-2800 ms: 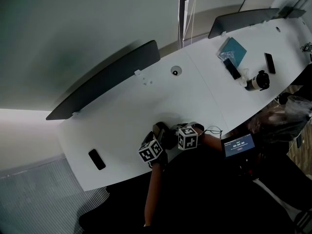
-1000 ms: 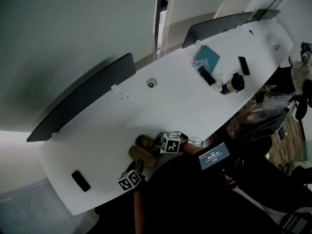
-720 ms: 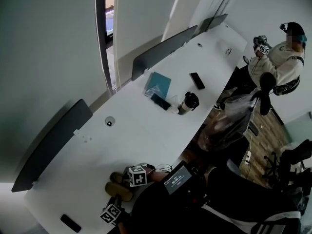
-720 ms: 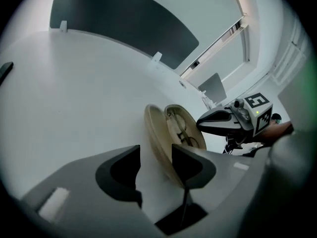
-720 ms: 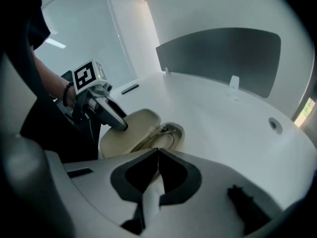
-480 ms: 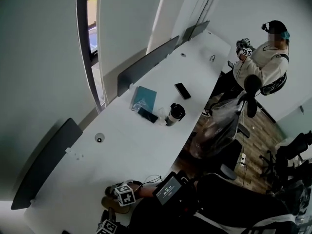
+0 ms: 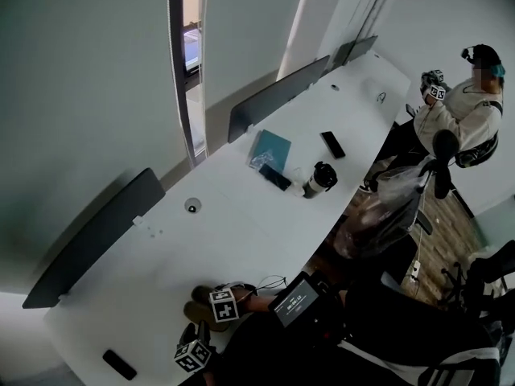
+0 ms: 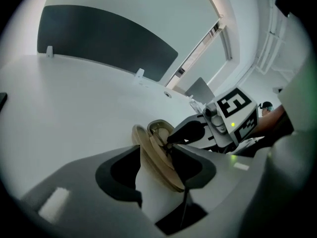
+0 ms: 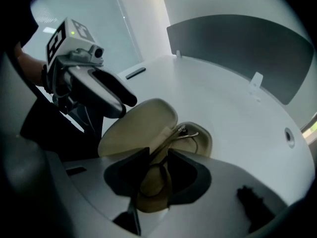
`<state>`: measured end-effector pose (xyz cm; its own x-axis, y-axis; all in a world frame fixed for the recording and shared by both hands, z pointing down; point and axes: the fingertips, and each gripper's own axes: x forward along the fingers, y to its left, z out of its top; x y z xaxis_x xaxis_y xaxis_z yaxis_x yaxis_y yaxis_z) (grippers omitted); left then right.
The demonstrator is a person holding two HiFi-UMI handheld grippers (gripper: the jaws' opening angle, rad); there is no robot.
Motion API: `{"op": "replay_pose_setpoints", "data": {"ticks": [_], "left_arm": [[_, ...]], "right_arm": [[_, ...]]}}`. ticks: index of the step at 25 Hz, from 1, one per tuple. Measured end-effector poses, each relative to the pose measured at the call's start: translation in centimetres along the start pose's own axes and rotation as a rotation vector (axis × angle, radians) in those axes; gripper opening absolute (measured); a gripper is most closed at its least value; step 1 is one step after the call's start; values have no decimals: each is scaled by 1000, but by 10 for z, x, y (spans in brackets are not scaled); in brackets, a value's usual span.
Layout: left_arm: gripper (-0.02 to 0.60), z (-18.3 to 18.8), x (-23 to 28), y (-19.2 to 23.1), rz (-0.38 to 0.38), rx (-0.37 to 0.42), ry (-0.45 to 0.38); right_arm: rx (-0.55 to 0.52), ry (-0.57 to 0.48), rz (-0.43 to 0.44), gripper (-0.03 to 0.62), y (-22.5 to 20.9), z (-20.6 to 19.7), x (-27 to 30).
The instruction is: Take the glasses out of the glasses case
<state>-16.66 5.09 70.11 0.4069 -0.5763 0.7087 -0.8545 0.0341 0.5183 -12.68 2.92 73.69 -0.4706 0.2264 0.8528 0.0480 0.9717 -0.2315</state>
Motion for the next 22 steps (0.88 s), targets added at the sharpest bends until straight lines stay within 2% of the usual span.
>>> {"op": "replay_pose_setpoints", "data": {"ticks": [4,8,10,14,16,19,22], "left_arm": [[207,0,17,-21,-49,65,33],[207,2,7,-17,-29,160,89],[206,3,5,-20,-28,194,94],[204,7,5,-27,-40,214,82],[202,10,4,-30,-49,211,75],[201,14,2,-30,-44,233,64],[199,13,2,-24,-26,240,64]], "right_arm": [[42,3,-11,120,-14,-8,-11],[68,-6,29,110,-14,0,-5],[78,-11,56,93,-11,1,-4],[94,-20,80,35,-9,3,-7],[135,-24,76,9,-13,-1,-9],[222,-31,70,9,-17,-15,-11],[336,-94,73,9,-23,-13,-18]]}}
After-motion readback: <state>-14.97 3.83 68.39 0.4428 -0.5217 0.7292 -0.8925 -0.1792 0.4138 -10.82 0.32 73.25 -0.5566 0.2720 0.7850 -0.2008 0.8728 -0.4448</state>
